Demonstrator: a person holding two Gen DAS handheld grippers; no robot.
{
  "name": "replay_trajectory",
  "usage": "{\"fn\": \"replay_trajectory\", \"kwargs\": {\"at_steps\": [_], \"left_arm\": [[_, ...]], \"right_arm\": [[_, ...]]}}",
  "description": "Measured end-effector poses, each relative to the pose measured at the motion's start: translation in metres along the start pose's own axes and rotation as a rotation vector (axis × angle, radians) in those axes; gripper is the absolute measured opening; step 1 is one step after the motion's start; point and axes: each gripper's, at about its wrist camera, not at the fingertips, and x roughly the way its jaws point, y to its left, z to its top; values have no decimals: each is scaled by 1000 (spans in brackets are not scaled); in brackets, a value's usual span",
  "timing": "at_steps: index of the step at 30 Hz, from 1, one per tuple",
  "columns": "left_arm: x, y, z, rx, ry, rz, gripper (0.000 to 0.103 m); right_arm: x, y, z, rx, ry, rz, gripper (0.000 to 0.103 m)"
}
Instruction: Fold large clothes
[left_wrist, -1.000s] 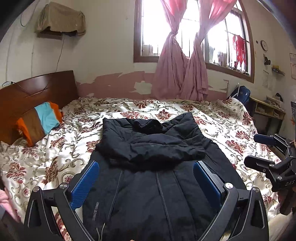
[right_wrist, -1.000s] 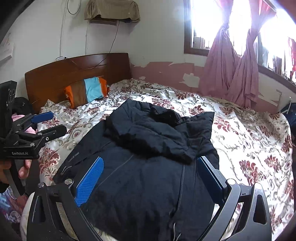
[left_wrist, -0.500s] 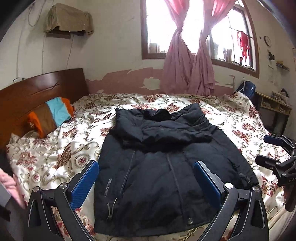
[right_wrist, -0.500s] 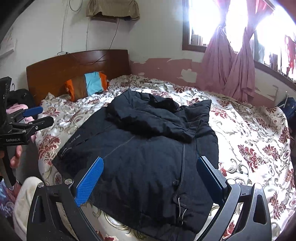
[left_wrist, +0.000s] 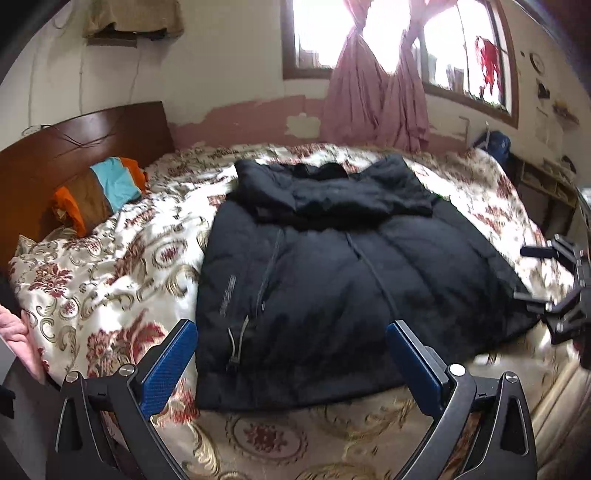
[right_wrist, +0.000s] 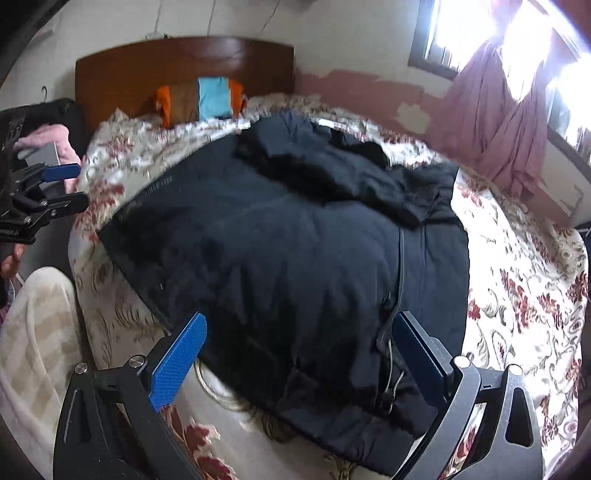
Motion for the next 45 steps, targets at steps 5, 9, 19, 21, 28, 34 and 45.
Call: {"fn": "replay_trajectory", "kwargs": {"at_steps": [5,9,19,21,28,34,45], "left_arm": [[12,-6,-24,53,49,-21,103],[26,-18,-43,115,101,-17,103],[57,-32,-68,210,217,56,103],[62,-32,-69,219,238,73,103],[80,-34,-78,275,298,240,103],[84,-45,-80,331,283,320,103],[90,-40,-69,266,252,359,103]], "right_arm": [[6,-4,-15,17,57,19,99],[13,3,-26,-21,118,12,99],[47,26,-38,-183,298,-85,99],[49,27,-37,-187,302,-107,99],[54,29,-36,-222,307,-203,101],[58,31,-35,-244,297,-234,101],[59,42,-34,-298,244,-266,101]]}}
